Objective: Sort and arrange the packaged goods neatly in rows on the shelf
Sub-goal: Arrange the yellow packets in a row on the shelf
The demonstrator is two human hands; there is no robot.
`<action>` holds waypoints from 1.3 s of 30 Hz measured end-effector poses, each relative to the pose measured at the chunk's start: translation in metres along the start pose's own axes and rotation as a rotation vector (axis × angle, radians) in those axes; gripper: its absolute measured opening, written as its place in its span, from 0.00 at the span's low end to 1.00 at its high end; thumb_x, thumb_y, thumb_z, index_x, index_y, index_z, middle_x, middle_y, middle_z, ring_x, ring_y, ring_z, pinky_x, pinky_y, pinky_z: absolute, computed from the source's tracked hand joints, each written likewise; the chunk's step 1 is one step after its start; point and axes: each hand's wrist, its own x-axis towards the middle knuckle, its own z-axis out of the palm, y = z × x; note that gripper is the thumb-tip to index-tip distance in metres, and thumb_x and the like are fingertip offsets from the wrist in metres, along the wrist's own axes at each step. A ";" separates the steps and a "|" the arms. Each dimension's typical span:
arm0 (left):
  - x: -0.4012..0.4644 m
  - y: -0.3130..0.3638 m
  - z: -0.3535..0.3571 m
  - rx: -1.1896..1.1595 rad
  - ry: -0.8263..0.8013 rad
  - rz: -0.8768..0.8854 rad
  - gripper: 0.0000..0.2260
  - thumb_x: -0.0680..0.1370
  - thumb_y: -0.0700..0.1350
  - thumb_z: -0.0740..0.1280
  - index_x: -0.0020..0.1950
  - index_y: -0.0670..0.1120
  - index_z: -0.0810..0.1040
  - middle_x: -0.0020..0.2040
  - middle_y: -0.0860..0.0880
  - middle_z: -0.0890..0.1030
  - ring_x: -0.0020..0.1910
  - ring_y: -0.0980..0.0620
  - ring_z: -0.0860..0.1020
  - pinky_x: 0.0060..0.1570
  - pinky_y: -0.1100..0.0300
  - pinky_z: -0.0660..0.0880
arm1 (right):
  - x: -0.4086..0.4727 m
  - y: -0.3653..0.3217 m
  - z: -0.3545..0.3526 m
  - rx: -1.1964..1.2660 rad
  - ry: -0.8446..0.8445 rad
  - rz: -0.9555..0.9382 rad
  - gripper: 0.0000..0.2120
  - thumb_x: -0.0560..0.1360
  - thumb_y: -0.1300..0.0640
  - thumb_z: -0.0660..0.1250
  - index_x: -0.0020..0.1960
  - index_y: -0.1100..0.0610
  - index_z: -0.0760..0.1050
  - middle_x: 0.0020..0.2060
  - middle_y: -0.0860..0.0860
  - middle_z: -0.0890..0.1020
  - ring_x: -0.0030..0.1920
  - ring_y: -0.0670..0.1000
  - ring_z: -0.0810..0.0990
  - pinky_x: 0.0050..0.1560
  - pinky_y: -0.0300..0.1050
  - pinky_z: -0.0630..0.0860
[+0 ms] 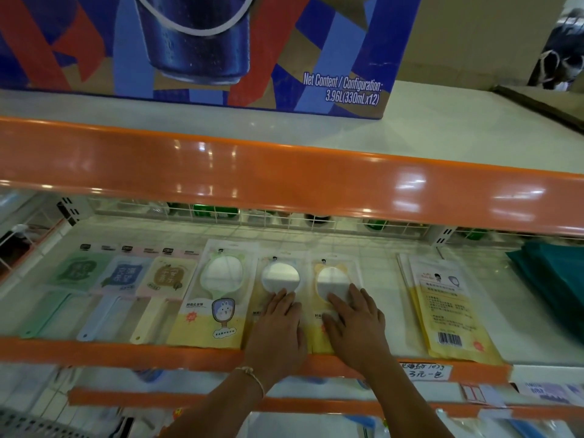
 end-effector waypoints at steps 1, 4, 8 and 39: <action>0.000 0.000 0.000 0.002 -0.002 -0.002 0.24 0.73 0.48 0.50 0.61 0.42 0.78 0.68 0.44 0.74 0.72 0.45 0.67 0.73 0.53 0.55 | 0.000 0.000 0.000 0.003 0.009 0.001 0.40 0.67 0.32 0.36 0.74 0.41 0.62 0.78 0.53 0.54 0.77 0.57 0.51 0.73 0.54 0.56; 0.002 0.000 0.000 0.002 -0.015 -0.005 0.24 0.73 0.48 0.50 0.61 0.41 0.77 0.68 0.44 0.74 0.73 0.45 0.66 0.74 0.52 0.56 | -0.001 -0.001 -0.001 0.000 0.013 0.007 0.40 0.68 0.32 0.36 0.74 0.42 0.63 0.78 0.54 0.55 0.77 0.58 0.52 0.72 0.55 0.57; 0.002 0.001 0.000 -0.006 -0.030 -0.015 0.24 0.74 0.48 0.50 0.62 0.42 0.77 0.68 0.44 0.74 0.72 0.45 0.66 0.73 0.49 0.60 | -0.002 -0.002 -0.002 -0.007 -0.003 0.016 0.37 0.70 0.33 0.38 0.74 0.42 0.63 0.78 0.54 0.55 0.77 0.58 0.53 0.72 0.55 0.57; 0.062 0.215 0.032 -0.495 -0.350 -0.029 0.20 0.83 0.48 0.56 0.74 0.46 0.64 0.73 0.47 0.67 0.71 0.53 0.66 0.68 0.66 0.61 | -0.032 0.202 -0.067 0.385 0.126 0.587 0.38 0.62 0.35 0.71 0.68 0.50 0.69 0.56 0.51 0.77 0.59 0.53 0.72 0.61 0.47 0.71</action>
